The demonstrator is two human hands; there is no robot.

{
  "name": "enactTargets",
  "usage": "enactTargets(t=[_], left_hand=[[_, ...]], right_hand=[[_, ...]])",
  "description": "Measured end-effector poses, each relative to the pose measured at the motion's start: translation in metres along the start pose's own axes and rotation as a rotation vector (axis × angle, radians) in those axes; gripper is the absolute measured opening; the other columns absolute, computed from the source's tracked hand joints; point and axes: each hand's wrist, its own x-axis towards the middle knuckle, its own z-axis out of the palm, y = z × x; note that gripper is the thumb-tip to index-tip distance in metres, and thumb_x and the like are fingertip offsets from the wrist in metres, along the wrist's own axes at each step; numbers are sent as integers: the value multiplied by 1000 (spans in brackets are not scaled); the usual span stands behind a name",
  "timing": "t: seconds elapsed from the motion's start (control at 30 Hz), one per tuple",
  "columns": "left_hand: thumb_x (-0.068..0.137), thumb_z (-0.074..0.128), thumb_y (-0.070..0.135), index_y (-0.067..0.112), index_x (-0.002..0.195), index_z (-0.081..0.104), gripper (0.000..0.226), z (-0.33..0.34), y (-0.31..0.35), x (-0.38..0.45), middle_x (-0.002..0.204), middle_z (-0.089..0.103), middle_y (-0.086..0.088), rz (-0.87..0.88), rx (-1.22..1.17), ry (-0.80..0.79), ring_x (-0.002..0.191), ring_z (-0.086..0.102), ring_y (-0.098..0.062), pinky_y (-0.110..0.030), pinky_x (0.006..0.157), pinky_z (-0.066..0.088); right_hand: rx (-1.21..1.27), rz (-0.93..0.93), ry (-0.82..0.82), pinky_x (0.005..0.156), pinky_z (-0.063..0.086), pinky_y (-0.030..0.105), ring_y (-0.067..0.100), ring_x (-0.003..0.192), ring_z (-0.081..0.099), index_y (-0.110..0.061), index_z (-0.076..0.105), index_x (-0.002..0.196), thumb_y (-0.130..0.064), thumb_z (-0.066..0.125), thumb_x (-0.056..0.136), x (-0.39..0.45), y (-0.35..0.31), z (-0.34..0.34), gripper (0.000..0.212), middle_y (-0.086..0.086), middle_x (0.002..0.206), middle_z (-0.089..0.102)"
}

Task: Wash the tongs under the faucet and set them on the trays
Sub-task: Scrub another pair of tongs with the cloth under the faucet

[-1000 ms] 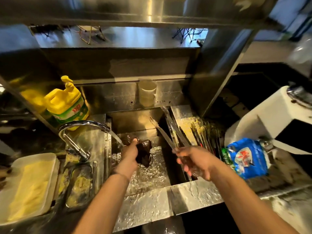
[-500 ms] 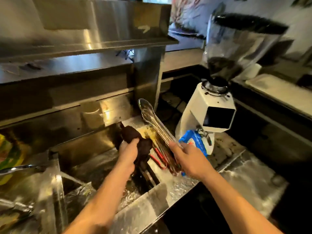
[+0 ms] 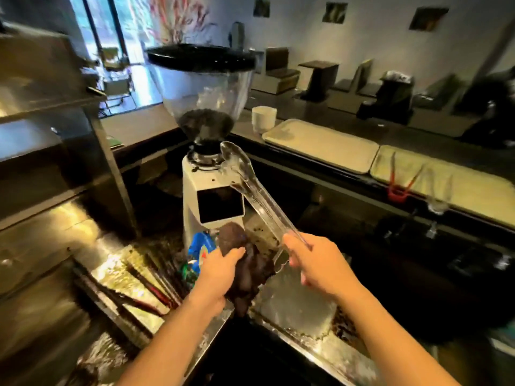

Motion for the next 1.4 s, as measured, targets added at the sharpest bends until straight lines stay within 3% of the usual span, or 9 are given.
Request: enactTargets(t=[0.17, 0.3, 0.53, 0.7, 0.8, 0.93, 1.23, 1.33, 1.4], left_hand=[[92, 63, 25, 13, 104, 69, 17, 81, 15, 5, 95, 77, -11, -23, 84, -122, 87, 74, -30, -41, 77, 62], [88, 67, 33, 16, 104, 65, 24, 131, 30, 22, 99, 74, -13, -5, 89, -129, 90, 73, -33, -48, 83, 60], [86, 65, 38, 13, 122, 62, 44, 203, 50, 57, 103, 74, -11, 4, 122, -81, 87, 74, -30, -41, 71, 63], [89, 64, 33, 17, 109, 63, 26, 233, 56, 80, 96, 75, -9, 0, 111, -80, 78, 76, -27, -38, 62, 62], [89, 62, 33, 16, 104, 66, 23, 242, 61, 95, 99, 74, -12, 4, 132, -97, 89, 73, -31, -51, 83, 61], [90, 61, 32, 23, 98, 67, 14, 247, 66, 124, 93, 75, -9, 9, 154, -146, 86, 73, -28, -50, 83, 61], [89, 59, 31, 12, 95, 72, 24, 243, 83, 184, 92, 76, -14, 44, 221, -269, 83, 74, -29, -41, 73, 60], [92, 60, 25, 9, 96, 70, 19, 243, 91, 195, 96, 75, -18, 30, 194, -297, 88, 73, -35, -51, 82, 59], [93, 60, 23, 8, 96, 70, 18, 242, 95, 199, 98, 74, -20, 20, 181, -307, 91, 72, -37, -57, 85, 58]], right_hand=[[40, 151, 107, 54, 53, 41, 13, 54, 62, -34, 61, 91, -53, 34, 83, 14, 30, -54, 34, -3, 80, 67], [71, 274, 143, 74, 52, 41, 29, 87, 62, -23, 46, 138, -44, 28, 83, 33, 44, -88, 62, 8, 119, 61], [133, 409, 150, 77, 52, 48, 36, 91, 57, -17, 11, 154, -39, 41, 87, 94, 68, -125, 77, 18, 130, 46], [156, 496, 203, 83, 56, 48, 40, 106, 59, -18, 4, 156, -33, 45, 95, 136, 78, -131, 75, 16, 155, 14], [197, 556, 284, 78, 56, 43, 36, 101, 59, -17, 10, 155, -32, 48, 96, 162, 81, -129, 71, 15, 153, 18], [259, 609, 380, 55, 52, 34, 23, 72, 53, -17, 17, 152, -30, 55, 96, 197, 89, -128, 69, 15, 146, 25], [290, 698, 517, 66, 58, 41, 31, 85, 57, -8, 32, 144, -29, 69, 86, 268, 93, -118, 72, 18, 140, 27], [244, 725, 540, 50, 44, 28, 20, 71, 46, -8, 34, 141, -35, 71, 84, 275, 91, -116, 73, 18, 143, 27], [223, 738, 526, 66, 49, 30, 24, 84, 48, -9, 28, 145, -46, 71, 81, 274, 90, -117, 86, 17, 147, 21]])
